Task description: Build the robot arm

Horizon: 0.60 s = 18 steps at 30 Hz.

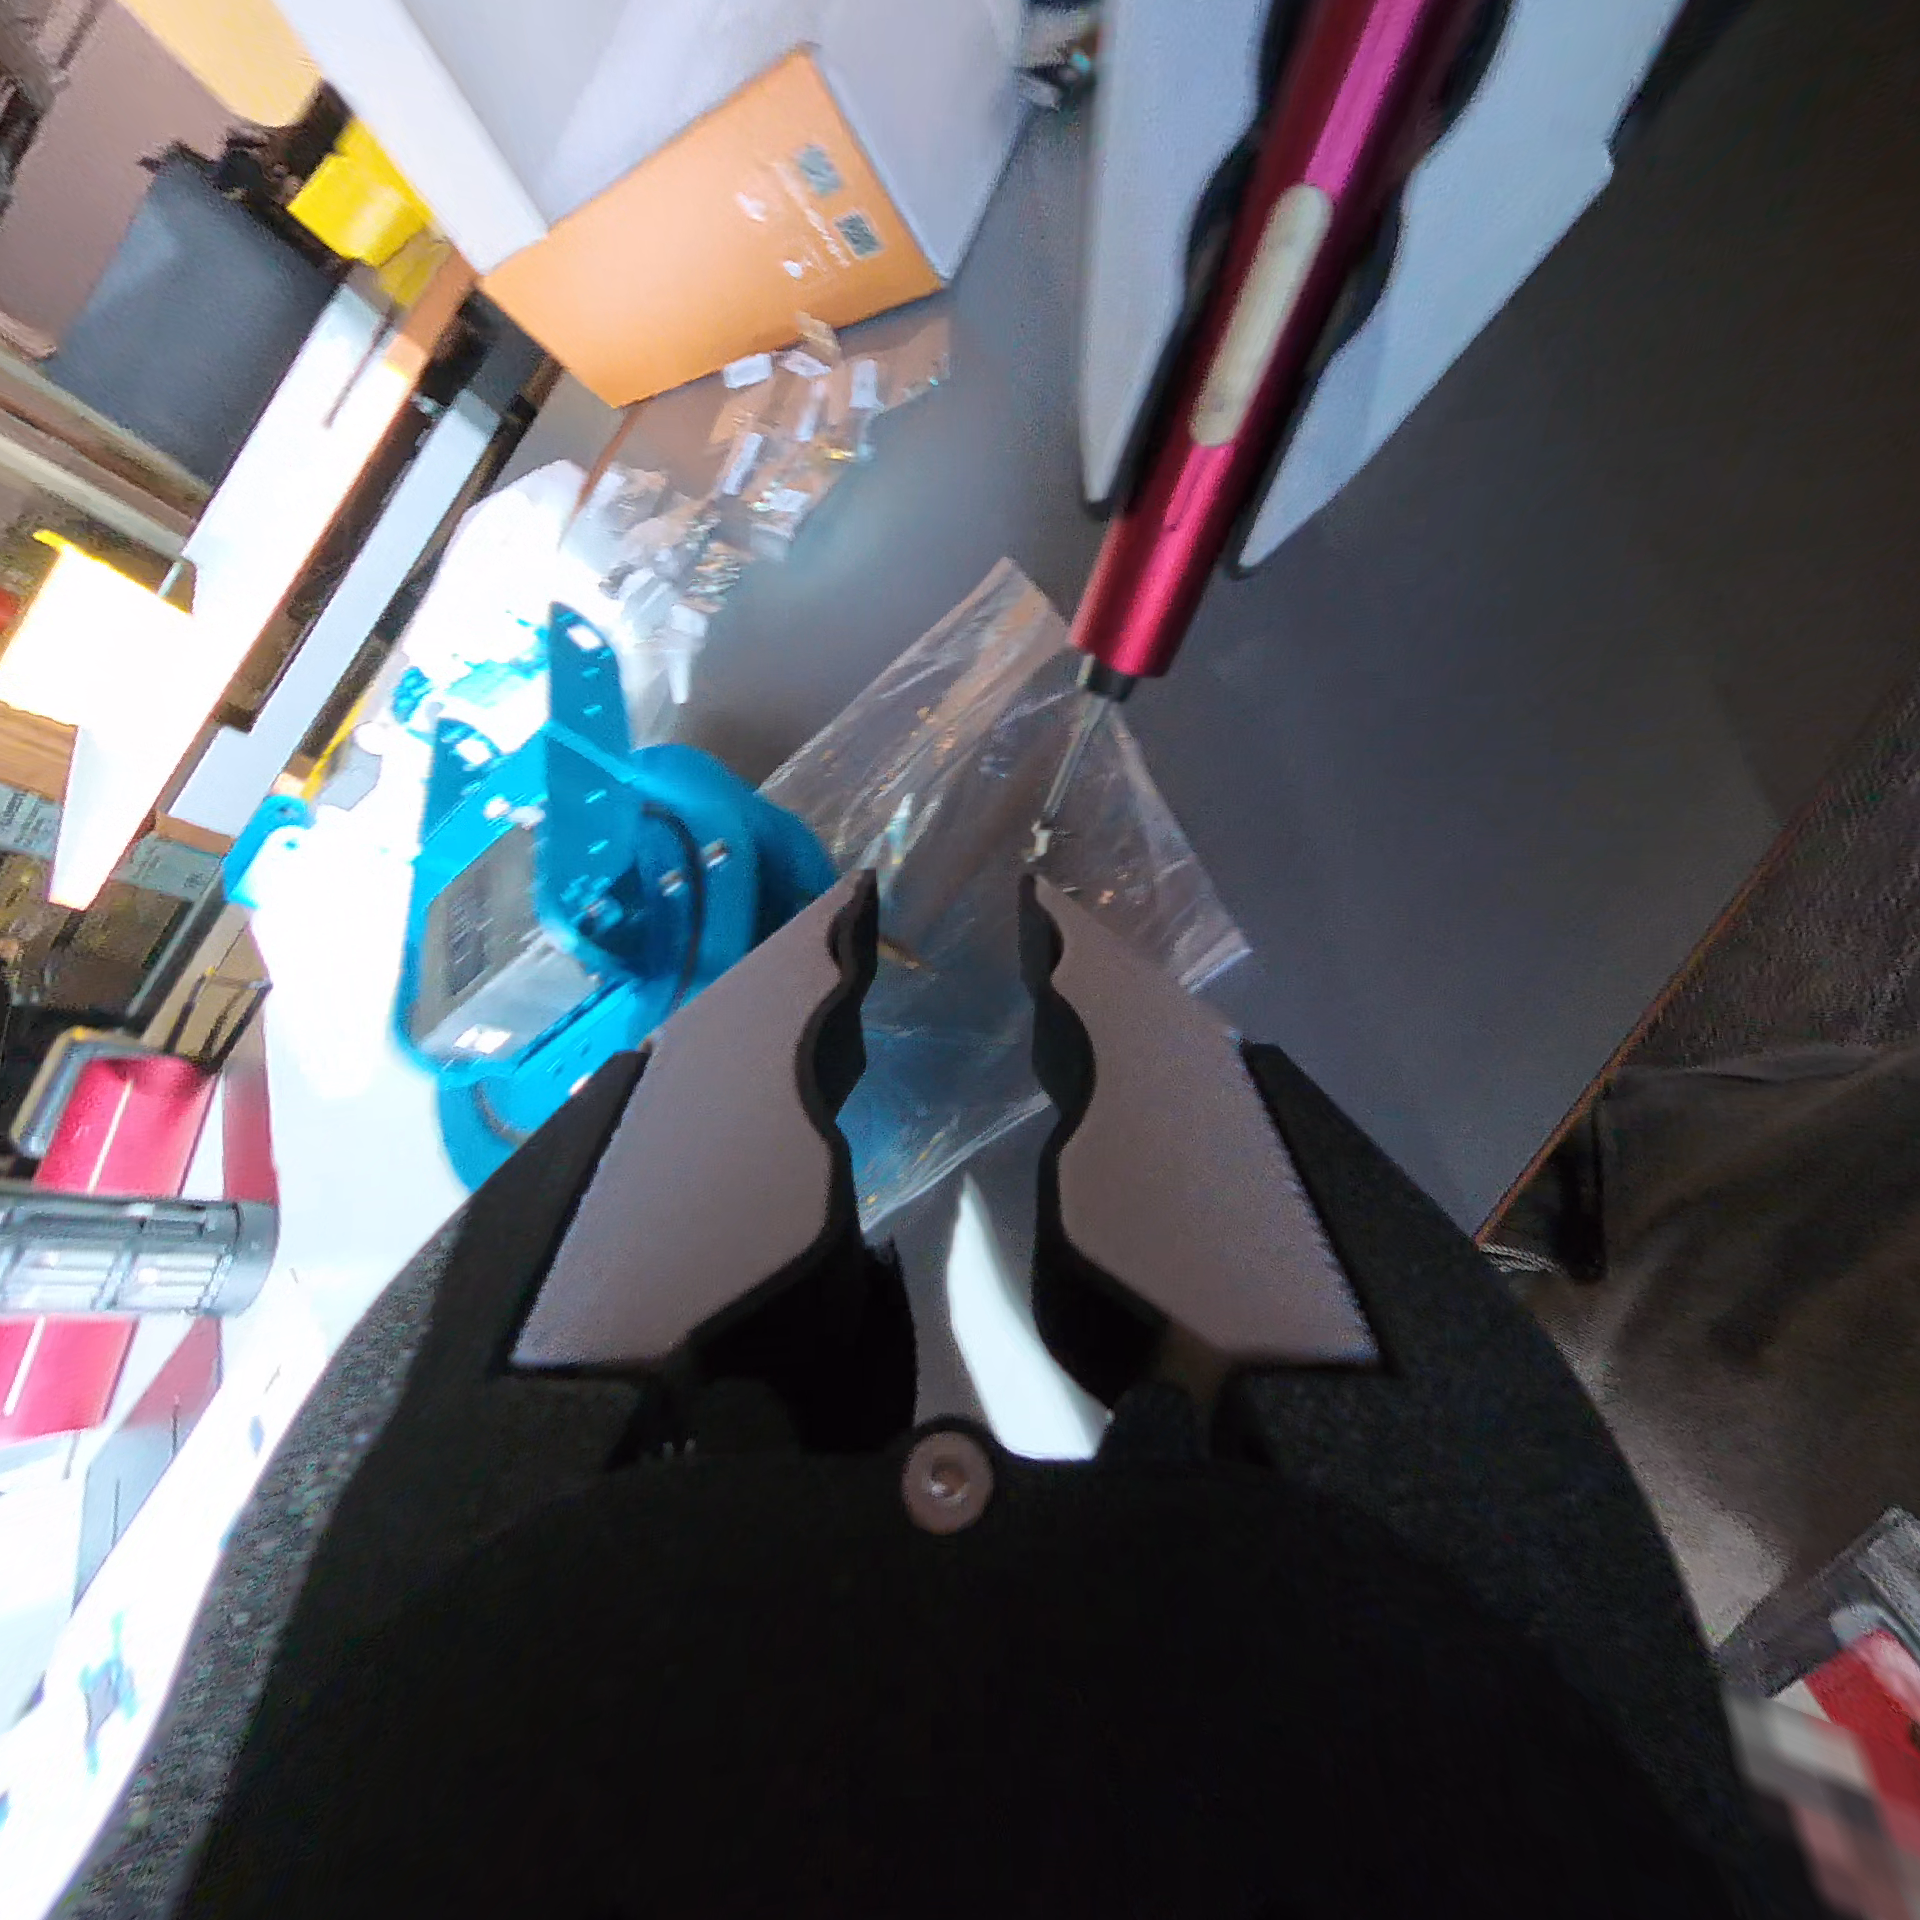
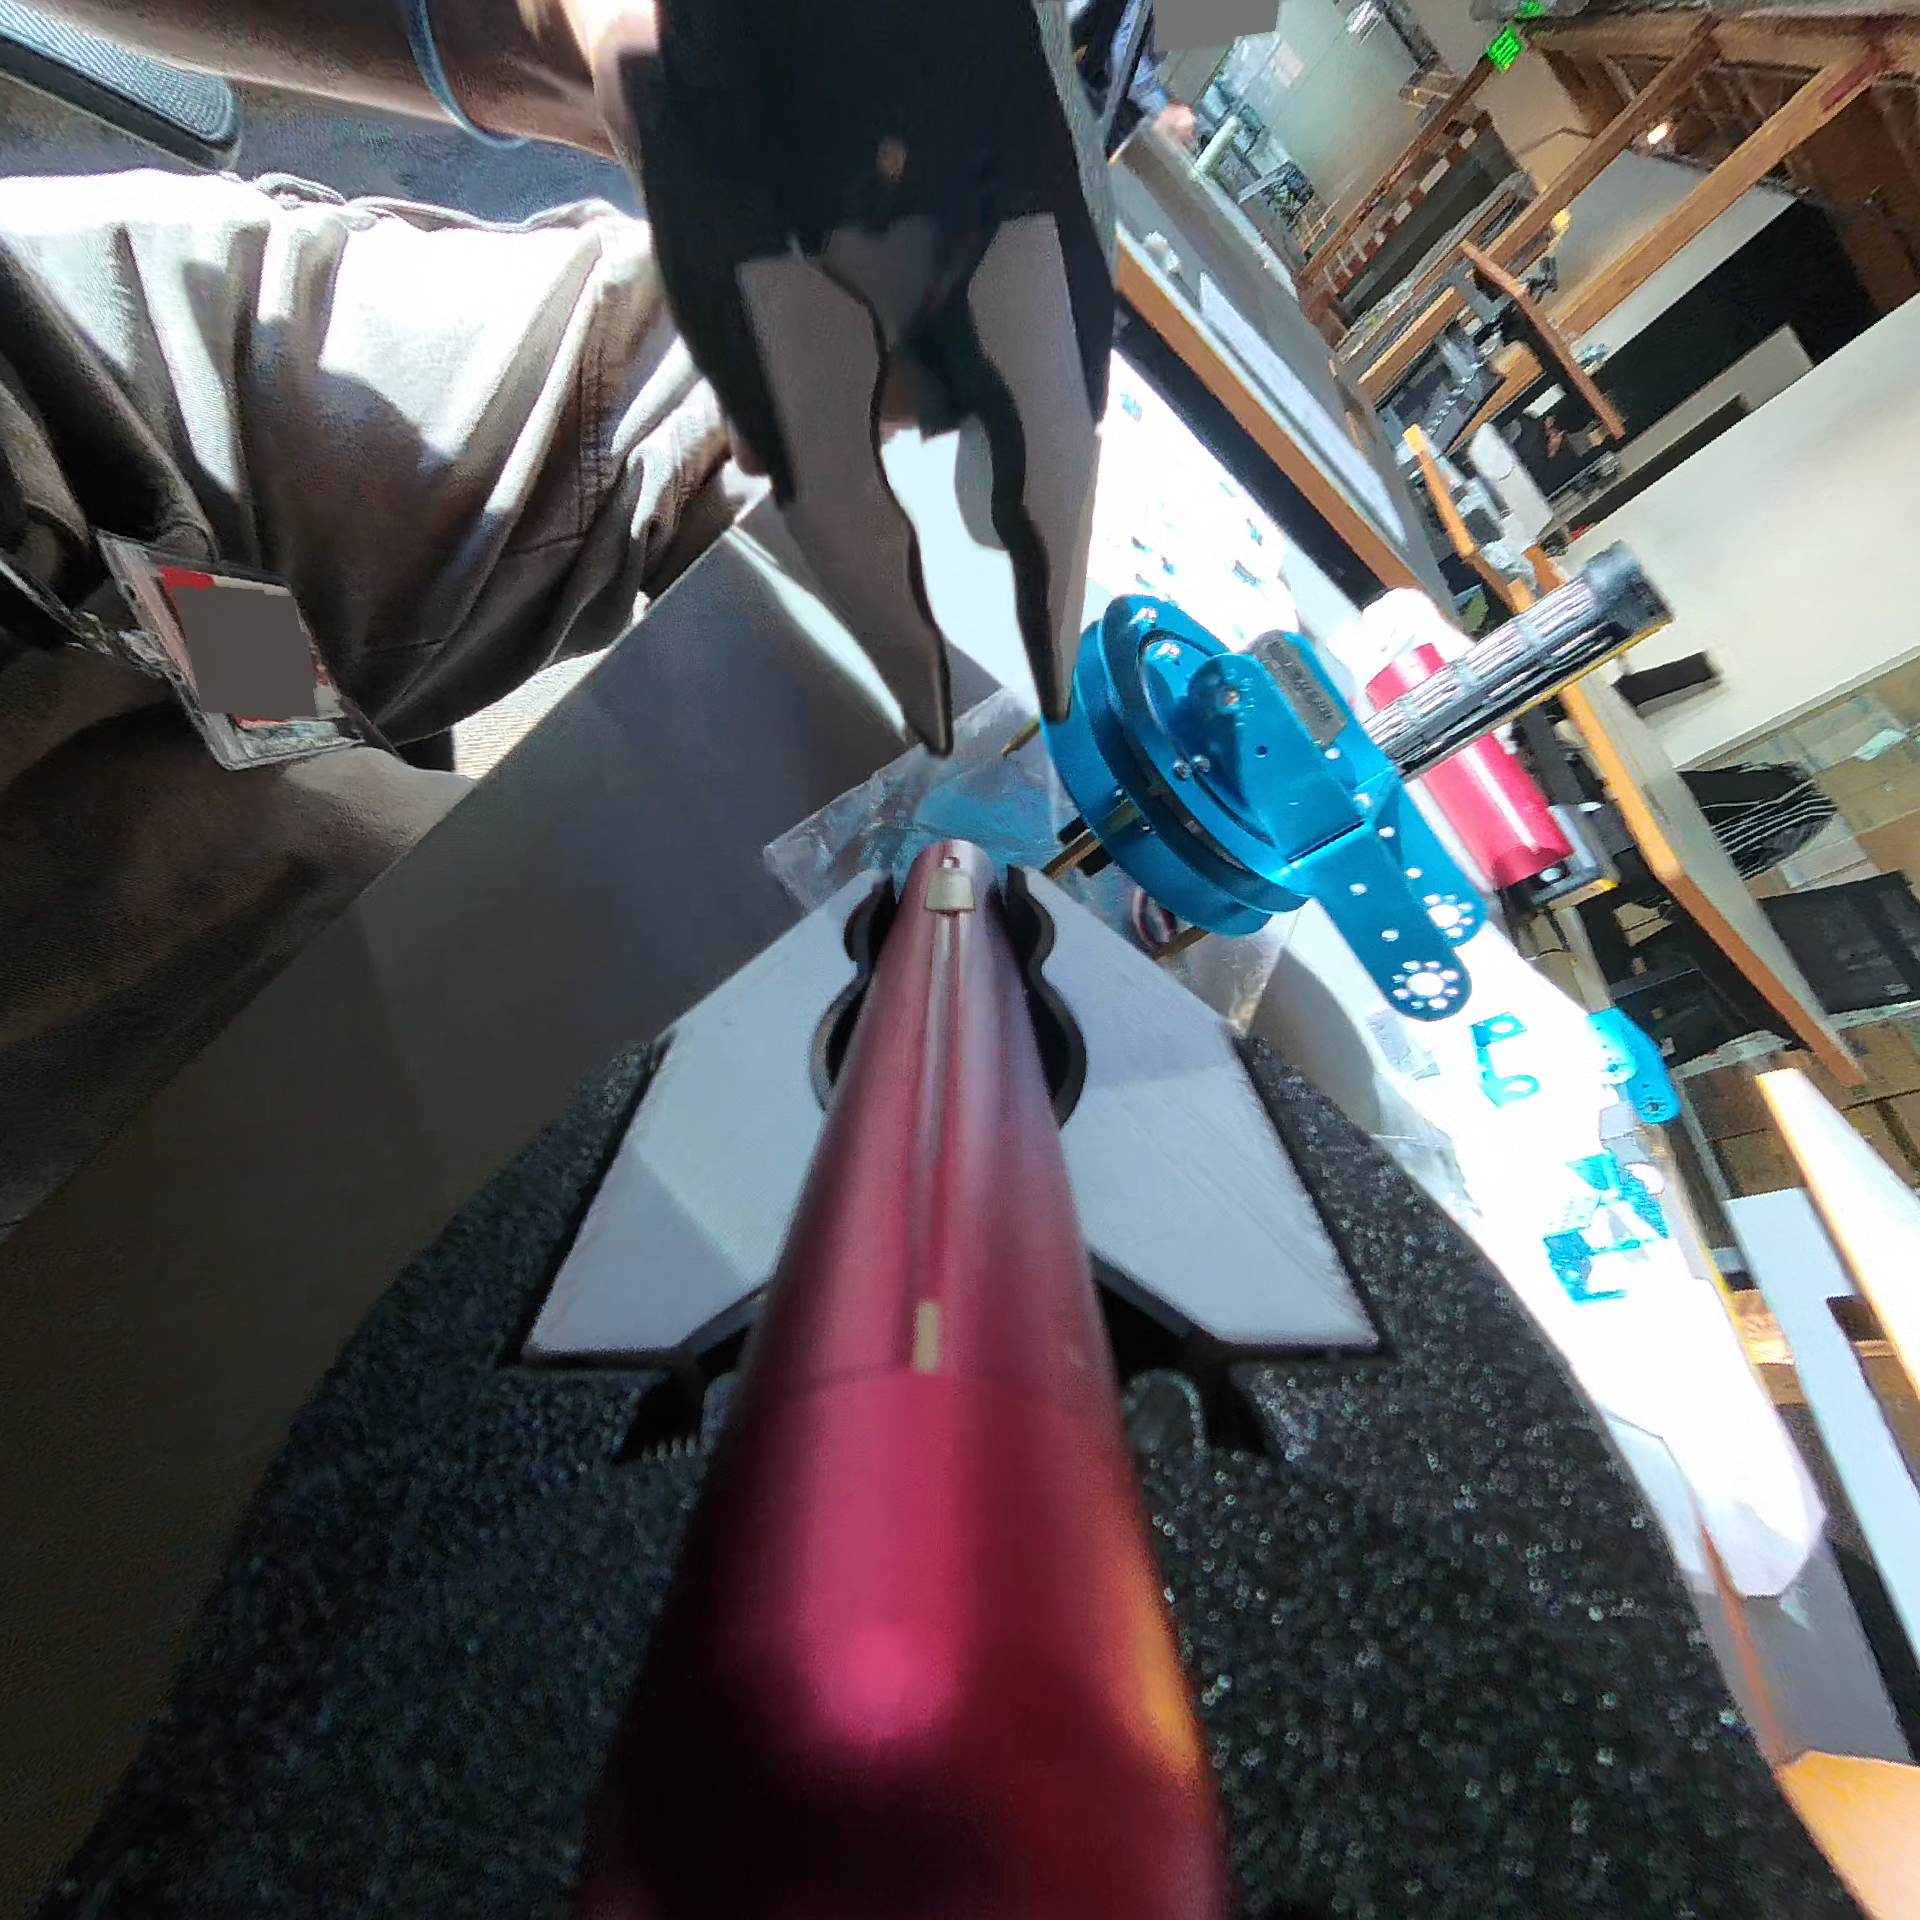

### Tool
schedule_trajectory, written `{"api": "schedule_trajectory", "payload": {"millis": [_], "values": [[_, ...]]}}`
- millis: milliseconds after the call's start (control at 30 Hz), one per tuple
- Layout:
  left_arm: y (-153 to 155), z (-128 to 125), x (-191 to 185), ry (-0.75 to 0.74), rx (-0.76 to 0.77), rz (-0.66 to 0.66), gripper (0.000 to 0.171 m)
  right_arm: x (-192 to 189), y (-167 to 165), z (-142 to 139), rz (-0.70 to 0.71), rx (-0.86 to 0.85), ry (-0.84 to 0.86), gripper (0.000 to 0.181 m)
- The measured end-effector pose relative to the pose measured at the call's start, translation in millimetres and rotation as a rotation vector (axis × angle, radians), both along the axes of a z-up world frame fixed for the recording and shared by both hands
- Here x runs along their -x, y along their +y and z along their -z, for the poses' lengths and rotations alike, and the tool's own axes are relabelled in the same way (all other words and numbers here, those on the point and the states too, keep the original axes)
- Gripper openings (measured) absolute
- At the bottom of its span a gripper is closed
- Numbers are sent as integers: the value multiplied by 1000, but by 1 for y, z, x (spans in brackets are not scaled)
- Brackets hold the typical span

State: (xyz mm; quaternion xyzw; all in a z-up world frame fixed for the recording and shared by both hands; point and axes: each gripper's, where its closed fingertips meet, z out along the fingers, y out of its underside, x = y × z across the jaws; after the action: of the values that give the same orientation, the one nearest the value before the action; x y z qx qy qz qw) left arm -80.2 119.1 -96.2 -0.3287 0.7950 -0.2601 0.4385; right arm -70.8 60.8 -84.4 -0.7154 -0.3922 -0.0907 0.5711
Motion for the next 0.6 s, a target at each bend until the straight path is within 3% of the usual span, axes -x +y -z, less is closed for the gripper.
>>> {"api": "schedule_trajectory", "payload": {"millis": [233,367,500,600], "values": [[81,-51,8,-192,446,-214,35,-18,12,-14,60,-271,-195,21],[103,-49,-3,-169,492,-249,57,-23,16,-12,81,-346,-317,21],[105,-35,-16,-92,562,-220,65,-23,22,-8,98,-381,-393,21],[110,-44,-20,-117,588,-197,65,-24,25,-8,112,-404,-425,21]]}}
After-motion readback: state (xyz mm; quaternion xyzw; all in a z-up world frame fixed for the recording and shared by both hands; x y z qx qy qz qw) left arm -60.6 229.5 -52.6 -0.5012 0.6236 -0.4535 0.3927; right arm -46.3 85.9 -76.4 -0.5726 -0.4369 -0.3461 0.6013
